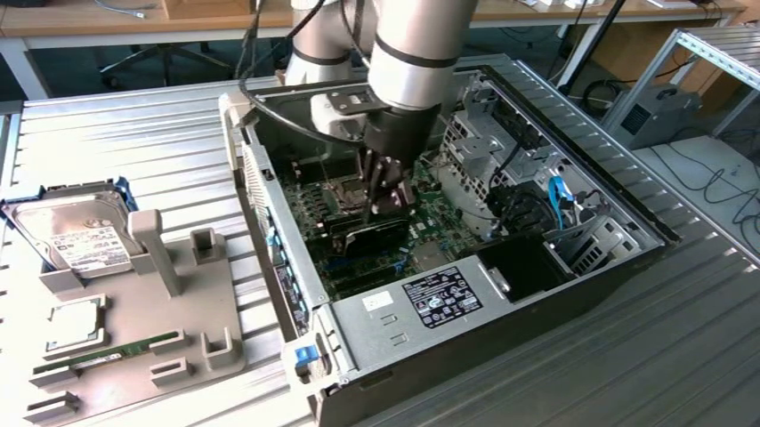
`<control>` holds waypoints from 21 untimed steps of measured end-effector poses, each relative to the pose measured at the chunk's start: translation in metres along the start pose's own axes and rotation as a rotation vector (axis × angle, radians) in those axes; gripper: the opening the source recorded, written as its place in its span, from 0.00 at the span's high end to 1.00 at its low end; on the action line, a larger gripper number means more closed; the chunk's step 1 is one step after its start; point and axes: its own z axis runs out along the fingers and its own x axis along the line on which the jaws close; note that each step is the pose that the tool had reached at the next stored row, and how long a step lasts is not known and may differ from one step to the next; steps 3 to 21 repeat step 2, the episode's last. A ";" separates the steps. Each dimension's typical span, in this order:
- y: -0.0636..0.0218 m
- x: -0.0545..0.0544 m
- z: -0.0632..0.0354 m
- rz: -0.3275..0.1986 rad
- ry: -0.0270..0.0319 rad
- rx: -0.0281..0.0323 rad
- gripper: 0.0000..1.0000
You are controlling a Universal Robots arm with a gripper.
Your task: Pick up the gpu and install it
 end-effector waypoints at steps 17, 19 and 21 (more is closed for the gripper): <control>-0.0201 0.000 -0.0037 0.000 -0.0008 -0.0089 0.89; -0.0201 0.000 -0.0037 0.000 -0.0008 -0.0089 0.89; -0.0201 0.000 -0.0037 0.000 -0.0008 -0.0089 0.89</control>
